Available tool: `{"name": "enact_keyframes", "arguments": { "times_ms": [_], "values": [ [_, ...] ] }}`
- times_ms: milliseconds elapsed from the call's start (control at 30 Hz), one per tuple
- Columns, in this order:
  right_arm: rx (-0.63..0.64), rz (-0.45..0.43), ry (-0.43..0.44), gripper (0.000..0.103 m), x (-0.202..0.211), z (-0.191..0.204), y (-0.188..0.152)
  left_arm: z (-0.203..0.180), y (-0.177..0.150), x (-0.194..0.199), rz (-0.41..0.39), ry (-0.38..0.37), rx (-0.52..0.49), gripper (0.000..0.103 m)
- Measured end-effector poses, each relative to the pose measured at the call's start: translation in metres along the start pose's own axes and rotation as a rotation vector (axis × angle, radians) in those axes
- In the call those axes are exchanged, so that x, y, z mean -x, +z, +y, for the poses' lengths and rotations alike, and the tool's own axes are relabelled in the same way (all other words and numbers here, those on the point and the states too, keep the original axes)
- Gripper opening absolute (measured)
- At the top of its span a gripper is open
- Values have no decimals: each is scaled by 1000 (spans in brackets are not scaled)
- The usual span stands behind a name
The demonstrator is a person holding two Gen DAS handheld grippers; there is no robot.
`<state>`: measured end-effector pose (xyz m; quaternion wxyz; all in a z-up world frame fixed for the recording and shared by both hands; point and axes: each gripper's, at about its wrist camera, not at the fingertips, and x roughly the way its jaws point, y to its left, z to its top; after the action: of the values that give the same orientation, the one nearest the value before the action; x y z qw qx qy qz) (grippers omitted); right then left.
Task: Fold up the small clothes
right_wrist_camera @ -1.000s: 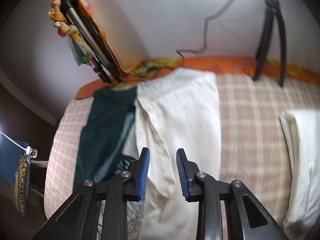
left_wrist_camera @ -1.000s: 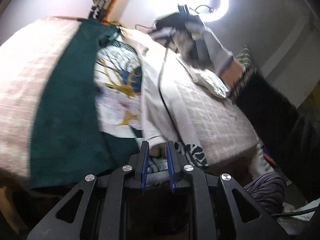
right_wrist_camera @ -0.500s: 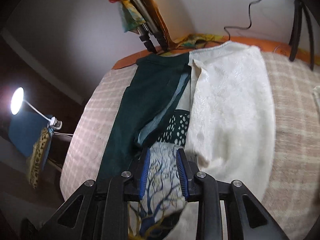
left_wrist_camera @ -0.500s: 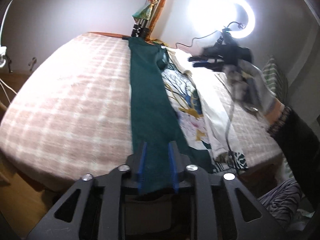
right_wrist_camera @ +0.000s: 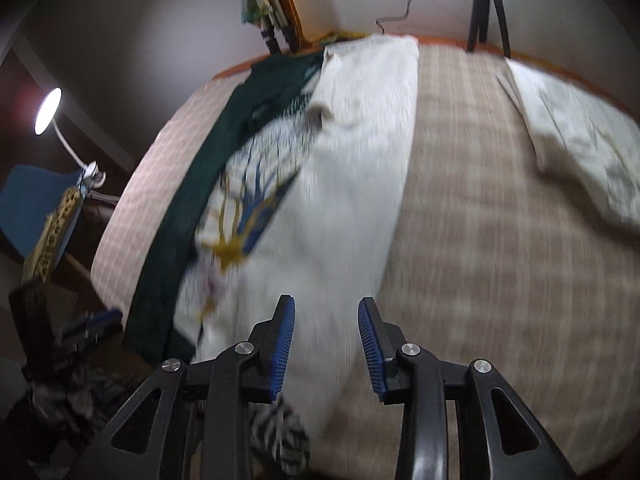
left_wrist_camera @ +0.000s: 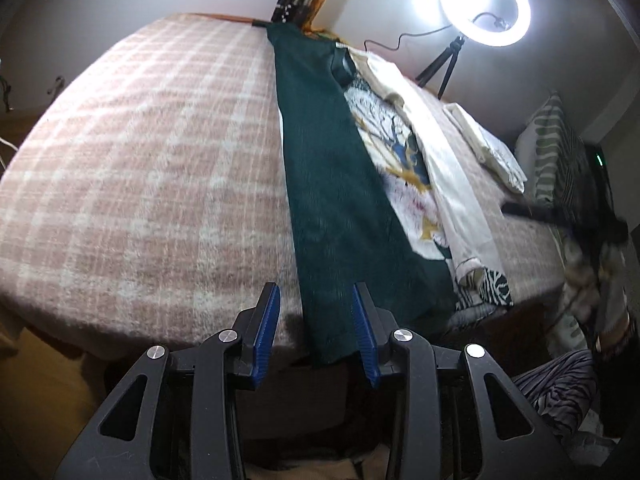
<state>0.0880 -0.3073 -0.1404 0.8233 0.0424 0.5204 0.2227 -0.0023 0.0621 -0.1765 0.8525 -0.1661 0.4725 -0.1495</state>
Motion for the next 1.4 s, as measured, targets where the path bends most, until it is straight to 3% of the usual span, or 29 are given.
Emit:
{"name": "enact_keyframes", "arguments": {
  "times_ms": [167, 333, 433, 467, 500, 600, 800, 1033, 1200, 1400],
  "values": [
    [-59, 61, 39, 37, -2, -8, -48, 2, -2, -8, 30, -11, 18, 35],
    [-55, 76, 80, 36, -7, -2, -70, 0, -5, -9, 36, -45, 20, 35],
    [-18, 73, 70, 22, -9, 4, -73, -2, -6, -10, 31, -52, 9, 32],
    [-18, 78, 81, 17, -11, 5, -74, -4, -6, -12, 32, -51, 2, 24],
    [-12, 67, 80, 12, -11, 6, -74, -4, -5, -14, 43, -57, 1, 9],
    [-14, 74, 109, 0, -13, 8, -74, -6, -6, -15, 38, -49, -8, 3],
    [-98, 25, 173, 0, 4, -9, -75, -9, -3, 3, -2, -90, -11, 1],
    [-150, 65, 234, 0, -7, -14, -75, -14, 5, -2, 13, -124, 9, 1],
    [-232, 18, 319, 0, 2, -25, -61, -18, 29, 8, -27, -144, 14, 1],
    [-257, -39, 348, 0, 8, -32, -32, -16, 66, 10, -80, -137, 20, 1]
  ]
}}
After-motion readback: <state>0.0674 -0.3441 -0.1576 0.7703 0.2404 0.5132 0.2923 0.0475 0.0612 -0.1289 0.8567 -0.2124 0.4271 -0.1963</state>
